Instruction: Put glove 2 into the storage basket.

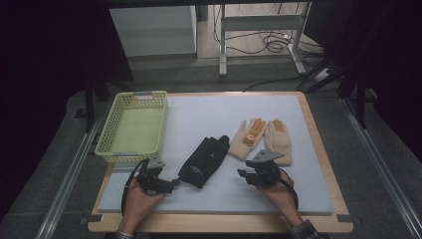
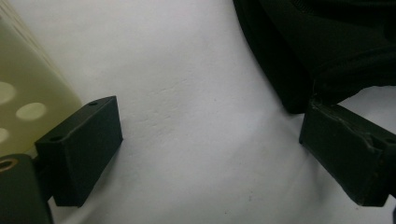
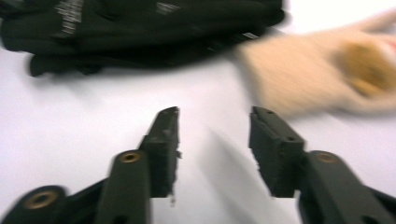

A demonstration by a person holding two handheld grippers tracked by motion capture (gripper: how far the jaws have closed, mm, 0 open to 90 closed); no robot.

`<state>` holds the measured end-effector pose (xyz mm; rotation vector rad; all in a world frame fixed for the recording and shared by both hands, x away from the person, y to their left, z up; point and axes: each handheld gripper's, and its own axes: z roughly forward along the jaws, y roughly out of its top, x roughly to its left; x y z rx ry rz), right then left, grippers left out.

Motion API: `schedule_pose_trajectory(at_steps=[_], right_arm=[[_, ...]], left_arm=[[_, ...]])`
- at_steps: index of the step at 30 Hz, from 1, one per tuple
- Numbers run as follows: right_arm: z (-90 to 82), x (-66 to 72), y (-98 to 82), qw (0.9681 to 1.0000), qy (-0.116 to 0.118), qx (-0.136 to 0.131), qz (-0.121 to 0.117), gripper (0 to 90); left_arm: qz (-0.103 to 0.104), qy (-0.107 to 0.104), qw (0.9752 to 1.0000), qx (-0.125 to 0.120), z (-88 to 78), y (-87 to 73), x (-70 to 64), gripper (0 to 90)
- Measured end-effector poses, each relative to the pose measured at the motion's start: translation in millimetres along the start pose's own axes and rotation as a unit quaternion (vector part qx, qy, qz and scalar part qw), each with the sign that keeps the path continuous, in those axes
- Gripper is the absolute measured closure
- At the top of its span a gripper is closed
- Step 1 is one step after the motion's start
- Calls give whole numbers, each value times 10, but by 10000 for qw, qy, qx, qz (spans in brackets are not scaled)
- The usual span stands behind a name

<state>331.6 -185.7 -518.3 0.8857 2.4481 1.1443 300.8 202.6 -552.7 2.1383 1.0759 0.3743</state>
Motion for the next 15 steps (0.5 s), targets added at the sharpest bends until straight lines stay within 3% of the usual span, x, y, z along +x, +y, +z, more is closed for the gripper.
schedule_pose_trajectory(at_steps=[4, 7, 11, 13, 15], right_arm=[[-89, -131, -113, 9998, -142, 25, 116, 337], [-98, -198, -207, 9995, -262, 147, 61, 236], [-62, -233, -241, 9992, -187, 342, 113, 157], [-43, -197, -236, 9988, -248, 419, -34, 140], [-43, -202, -240, 9987, -273, 426, -11, 132]], left_arm=[[0, -2, 10000, 3, 0, 0, 0, 57], [1, -4, 10000, 4, 0, 0, 0, 56], [2, -25, 10000, 5, 1, 1, 0, 52], [70, -76, 9999, 36, 5, 4, 2, 33], [96, -69, 9999, 40, 7, 5, -7, 21]])
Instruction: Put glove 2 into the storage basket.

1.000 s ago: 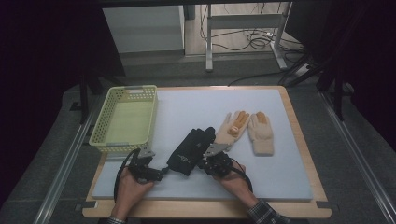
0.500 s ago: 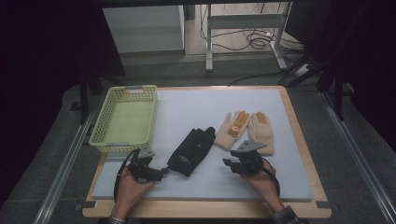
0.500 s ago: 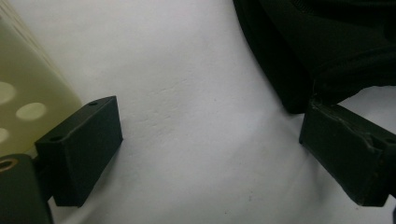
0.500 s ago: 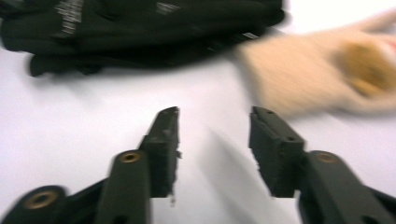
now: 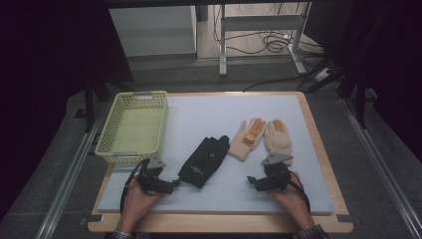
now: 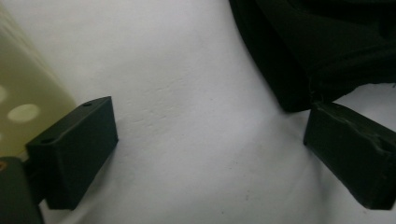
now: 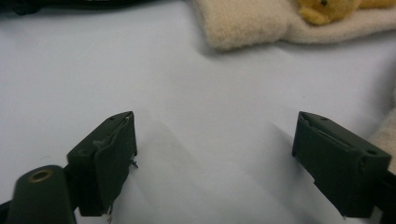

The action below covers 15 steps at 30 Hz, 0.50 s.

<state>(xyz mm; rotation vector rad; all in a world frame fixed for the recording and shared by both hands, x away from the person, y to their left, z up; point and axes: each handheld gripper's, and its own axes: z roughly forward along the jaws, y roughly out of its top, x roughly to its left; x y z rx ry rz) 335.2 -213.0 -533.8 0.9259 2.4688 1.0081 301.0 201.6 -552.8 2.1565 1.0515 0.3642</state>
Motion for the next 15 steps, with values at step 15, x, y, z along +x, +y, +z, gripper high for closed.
schedule_pose_trajectory(at_steps=[15], right_arm=[[1, 3, -5, 10000, -15, -18, 3, 131]], left_arm=[[178, -304, 9993, -126, -300, 139, -123, 0]])
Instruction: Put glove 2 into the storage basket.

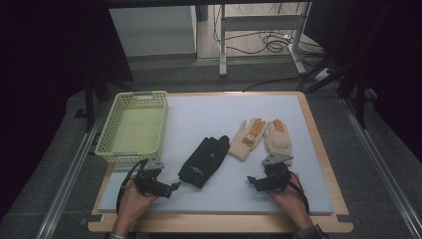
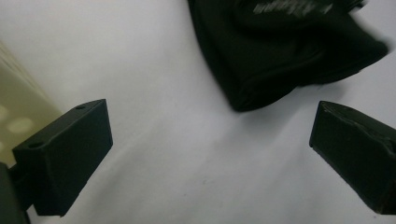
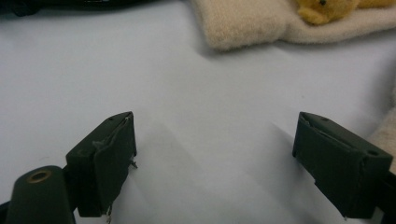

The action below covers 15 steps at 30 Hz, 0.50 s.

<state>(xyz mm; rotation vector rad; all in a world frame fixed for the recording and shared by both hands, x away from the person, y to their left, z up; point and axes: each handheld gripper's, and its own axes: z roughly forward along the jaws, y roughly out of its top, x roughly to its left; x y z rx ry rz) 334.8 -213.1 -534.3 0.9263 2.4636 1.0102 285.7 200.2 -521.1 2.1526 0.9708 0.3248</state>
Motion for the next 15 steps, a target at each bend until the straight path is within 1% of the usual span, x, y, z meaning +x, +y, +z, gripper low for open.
schedule_pose_trajectory(at_steps=[3, 6, 8, 11, 15], right_arm=[[0, 0, 0, 10000, -1, 0, 0, 131], [0, 0, 0, 10000, -3, 0, -2, 131], [0, 1, 0, 10000, -4, 0, -2, 131], [-1, 1, -1, 10000, -4, -1, -2, 131], [0, 1, -1, 10000, -3, -3, -2, 131]], left_arm=[[31, -13, 10000, -66, -45, 117, -37, 0], [100, -38, 9999, -102, -18, 287, -88, 0], [117, -69, 9999, -69, 33, 389, -118, 0], [147, -31, 9999, 48, 168, 576, -169, 0], [175, -20, 9996, 240, 357, 760, -204, 0]])
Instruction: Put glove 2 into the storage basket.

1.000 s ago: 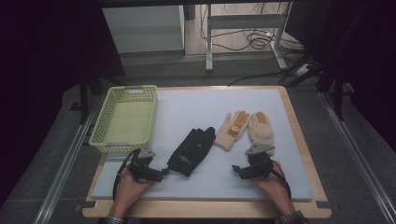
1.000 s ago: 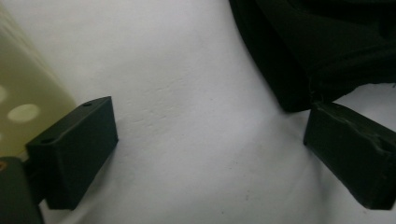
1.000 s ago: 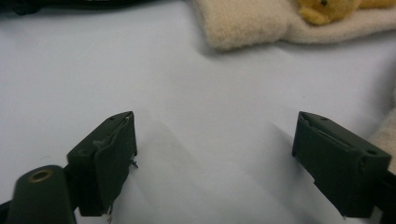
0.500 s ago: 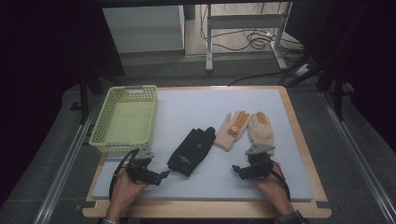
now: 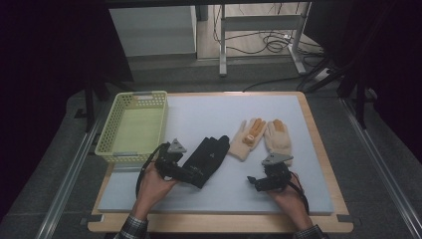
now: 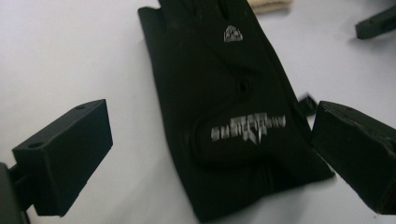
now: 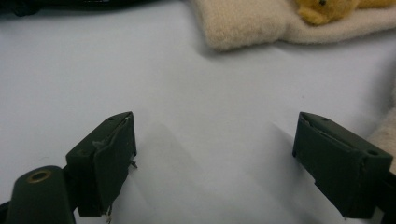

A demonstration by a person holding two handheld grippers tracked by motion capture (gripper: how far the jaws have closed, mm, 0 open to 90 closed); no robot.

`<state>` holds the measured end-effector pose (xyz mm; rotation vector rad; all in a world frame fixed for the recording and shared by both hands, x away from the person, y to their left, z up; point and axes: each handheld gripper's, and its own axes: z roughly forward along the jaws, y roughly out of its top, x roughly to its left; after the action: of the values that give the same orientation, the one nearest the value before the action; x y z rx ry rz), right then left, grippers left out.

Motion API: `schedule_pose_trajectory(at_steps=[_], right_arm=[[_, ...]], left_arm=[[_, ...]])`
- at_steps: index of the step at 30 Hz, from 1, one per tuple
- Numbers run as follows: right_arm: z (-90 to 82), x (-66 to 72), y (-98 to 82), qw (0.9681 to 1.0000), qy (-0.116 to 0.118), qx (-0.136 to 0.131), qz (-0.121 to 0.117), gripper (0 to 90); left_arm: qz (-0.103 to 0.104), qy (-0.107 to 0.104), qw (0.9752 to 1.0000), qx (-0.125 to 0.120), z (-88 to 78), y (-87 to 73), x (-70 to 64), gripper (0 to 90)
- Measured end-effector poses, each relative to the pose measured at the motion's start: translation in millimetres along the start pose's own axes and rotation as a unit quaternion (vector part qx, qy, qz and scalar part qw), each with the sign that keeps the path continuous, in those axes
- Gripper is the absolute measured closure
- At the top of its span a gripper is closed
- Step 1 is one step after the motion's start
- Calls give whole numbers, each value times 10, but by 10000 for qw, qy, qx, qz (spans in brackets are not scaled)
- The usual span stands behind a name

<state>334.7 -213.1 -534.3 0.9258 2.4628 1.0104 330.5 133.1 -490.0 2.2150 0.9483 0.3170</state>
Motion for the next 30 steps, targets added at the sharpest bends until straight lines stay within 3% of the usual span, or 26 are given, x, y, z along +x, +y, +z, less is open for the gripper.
schedule_pose_trajectory(at_steps=[7, 16, 19, 21, 28, 30], right_arm=[[0, 0, 0, 10000, 3, -1, 3, 131], [0, 0, 0, 10000, 2, -2, 1, 131], [0, 0, 0, 10000, 3, -2, 2, 131], [0, 0, 0, 10000, 3, -3, 3, 131], [0, 1, -1, 10000, 1, -2, 0, 131], [0, 1, -1, 10000, 0, -1, -1, 131]], left_arm=[[-75, -107, 9996, 245, 321, 153, -43, 0], [-80, 210, 9987, 462, 588, 171, -100, 0], [-129, 124, 9982, 576, 666, 145, -73, 0], [-153, 35, 9978, 636, 711, 127, -78, 0], [97, 170, 9976, 670, 720, 101, -196, 0], [75, 196, 9974, 691, 718, 104, -212, 0]])
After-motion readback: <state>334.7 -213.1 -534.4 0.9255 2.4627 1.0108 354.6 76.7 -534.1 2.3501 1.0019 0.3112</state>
